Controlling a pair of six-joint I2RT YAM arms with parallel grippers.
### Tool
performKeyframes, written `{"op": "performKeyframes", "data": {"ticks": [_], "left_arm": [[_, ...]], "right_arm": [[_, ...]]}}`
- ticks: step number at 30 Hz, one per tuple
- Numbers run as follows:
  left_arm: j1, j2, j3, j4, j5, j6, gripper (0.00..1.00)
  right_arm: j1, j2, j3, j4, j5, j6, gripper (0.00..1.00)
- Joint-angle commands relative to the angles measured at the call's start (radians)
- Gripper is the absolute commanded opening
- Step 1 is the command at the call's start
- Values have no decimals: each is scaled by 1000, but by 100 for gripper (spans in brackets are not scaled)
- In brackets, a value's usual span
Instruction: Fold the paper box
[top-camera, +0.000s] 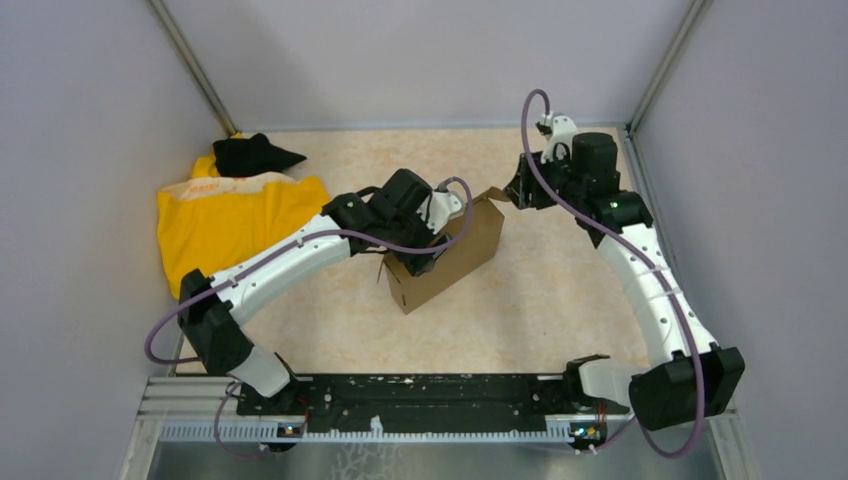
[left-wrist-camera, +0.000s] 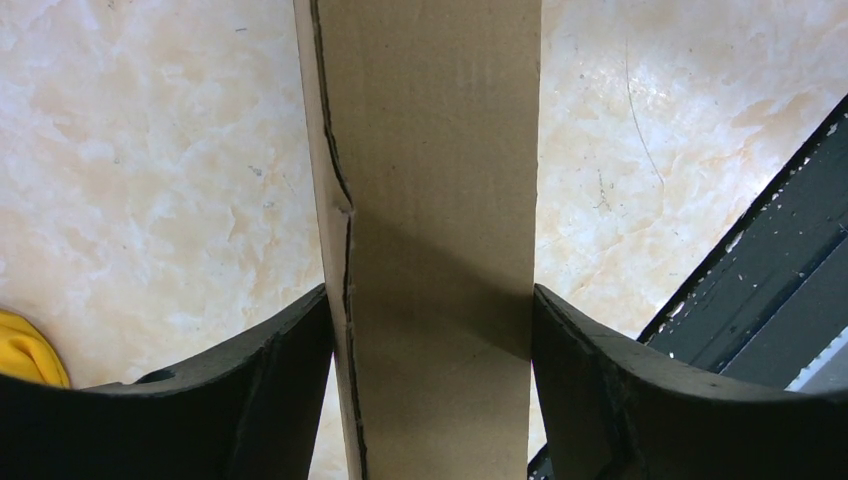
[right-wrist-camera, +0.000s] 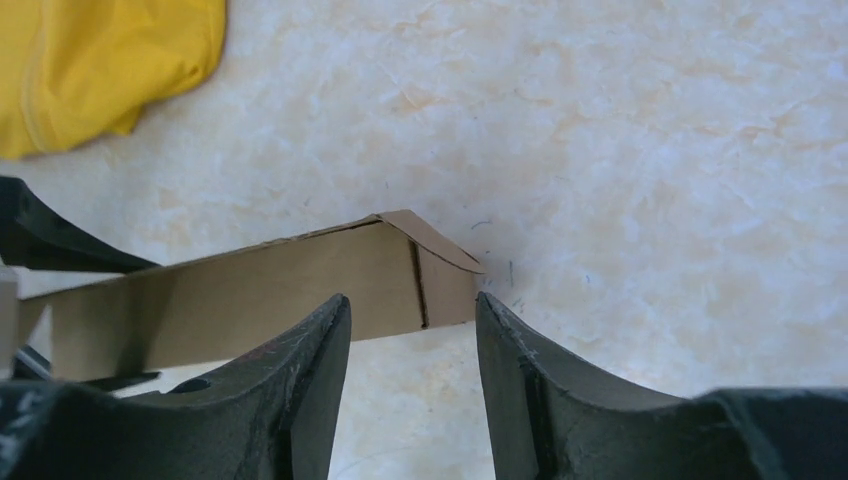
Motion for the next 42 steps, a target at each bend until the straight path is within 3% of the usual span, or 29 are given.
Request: {"op": "performKeyframes", "data": {"ticks": [1, 10, 19, 34, 42], "left_arm": [[0, 3, 24, -42, 9, 20, 75], [16, 5, 34, -39, 35, 40, 79], [41, 16, 23, -27, 57, 51, 87], [60, 76, 93, -50, 87, 75, 87], [78, 75, 99, -62, 89, 83, 87]], "right_arm": [[-1, 1, -32, 129, -75, -229, 51], [-2, 27, -99, 253, -49, -359, 56], [-2, 99, -74, 287, -108, -376, 51], [-1, 124, -73, 286, -165, -407, 49], [-2, 159, -63, 282, -124, -405, 41]]}}
